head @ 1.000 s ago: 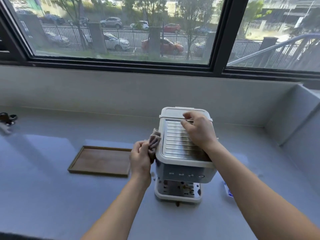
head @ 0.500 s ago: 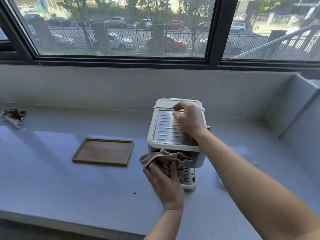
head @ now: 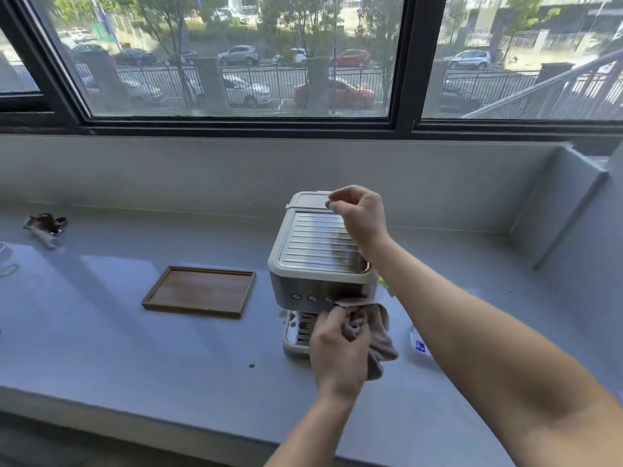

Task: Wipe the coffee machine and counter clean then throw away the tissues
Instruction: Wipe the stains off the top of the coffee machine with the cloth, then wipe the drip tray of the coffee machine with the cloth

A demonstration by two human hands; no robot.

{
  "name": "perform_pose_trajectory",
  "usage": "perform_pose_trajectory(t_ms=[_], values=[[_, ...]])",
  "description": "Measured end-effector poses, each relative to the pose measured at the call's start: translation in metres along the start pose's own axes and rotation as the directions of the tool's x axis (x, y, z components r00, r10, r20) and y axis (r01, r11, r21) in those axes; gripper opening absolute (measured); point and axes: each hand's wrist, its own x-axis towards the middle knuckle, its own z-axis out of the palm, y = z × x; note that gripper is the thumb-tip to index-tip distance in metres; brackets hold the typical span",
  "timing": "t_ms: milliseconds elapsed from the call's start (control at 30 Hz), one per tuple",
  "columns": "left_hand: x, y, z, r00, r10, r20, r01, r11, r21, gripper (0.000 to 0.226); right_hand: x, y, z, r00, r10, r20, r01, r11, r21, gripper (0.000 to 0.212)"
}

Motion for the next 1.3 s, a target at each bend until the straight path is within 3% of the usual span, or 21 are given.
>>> perform_pose_trajectory(t_ms=[67, 133, 233, 333, 400, 467, 533, 600, 700, 833, 933, 1000, 1067, 1200, 1300], values=[[0.006, -0.002, -0.017, 0.995, -0.093, 0.025, 0.096, 0.972, -0.214, 0.014, -0.011, -0.005, -0.015, 0.999, -0.018, 0.036, 0.016, 0.999, 0.041, 0.008], [0.010, -0.006, -0.031, 0.983, -0.176, 0.059, 0.185, 0.895, -0.405, 0.020, -0.039, -0.004, -0.032, 0.995, -0.094, 0.014, 0.094, 0.995, 0.024, 0.008], [0.008, -0.008, -0.042, 0.951, -0.307, 0.048, 0.282, 0.788, -0.548, 0.019, -0.113, 0.011, -0.050, 0.954, -0.295, -0.053, 0.293, 0.955, -0.043, 0.008], [-0.005, -0.006, -0.042, 0.886, -0.435, 0.163, 0.440, 0.674, -0.593, 0.014, -0.186, 0.040, -0.048, 0.888, -0.453, 0.082, 0.460, 0.865, -0.199, 0.023], [-0.015, -0.004, -0.042, 0.800, -0.470, 0.373, 0.594, 0.532, -0.604, 0.005, -0.211, 0.058, -0.038, 0.928, -0.292, 0.233, 0.347, 0.904, -0.248, 0.050], [-0.021, -0.003, -0.045, 0.679, -0.414, 0.607, 0.734, 0.345, -0.586, 0.027, -0.220, 0.072, -0.031, 0.943, -0.045, 0.331, 0.113, 0.975, -0.190, 0.072], [-0.023, -0.008, -0.048, 0.613, -0.304, 0.729, 0.790, 0.232, -0.567, 0.048, -0.218, 0.086, -0.031, 0.919, 0.067, 0.390, -0.005, 0.987, -0.158, 0.078], [-0.021, -0.021, -0.050, 0.604, -0.265, 0.752, 0.793, 0.289, -0.536, 0.054, -0.215, 0.097, -0.031, 0.913, 0.102, 0.395, -0.029, 0.982, -0.187, 0.069], [-0.019, -0.042, -0.045, 0.625, -0.327, 0.709, 0.743, 0.529, -0.410, 0.050, -0.216, 0.111, -0.023, 0.938, 0.162, 0.306, -0.105, 0.975, -0.194, 0.058], [-0.014, -0.065, -0.041, 0.781, -0.295, 0.551, 0.476, 0.852, -0.219, 0.034, -0.217, 0.123, -0.013, 0.952, 0.200, 0.233, -0.162, 0.971, -0.174, 0.052], [-0.012, -0.096, -0.051, 0.873, -0.208, 0.440, 0.227, 0.974, 0.010, 0.034, -0.214, 0.130, -0.015, 0.959, 0.226, 0.172, -0.207, 0.971, -0.123, 0.038], [-0.010, -0.123, -0.066, 0.901, -0.154, 0.407, 0.038, 0.960, 0.278, 0.036, -0.214, 0.133, -0.018, 0.957, 0.244, 0.156, -0.231, 0.968, -0.101, 0.033], [-0.005, -0.151, -0.085, 0.928, -0.098, 0.358, -0.087, 0.879, 0.468, 0.039, -0.217, 0.134, -0.022, 0.952, 0.262, 0.160, -0.250, 0.964, -0.089, 0.034], [0.017, -0.201, -0.123, 0.958, -0.151, 0.243, -0.048, 0.752, 0.657, 0.044, -0.227, 0.141, -0.027, 0.962, 0.244, 0.122, -0.222, 0.960, -0.173, 0.040], [0.041, -0.229, -0.139, 0.952, -0.179, 0.249, -0.081, 0.635, 0.768, 0.053, -0.237, 0.146, -0.024, 0.960, 0.267, 0.084, -0.245, 0.947, -0.206, 0.037]])
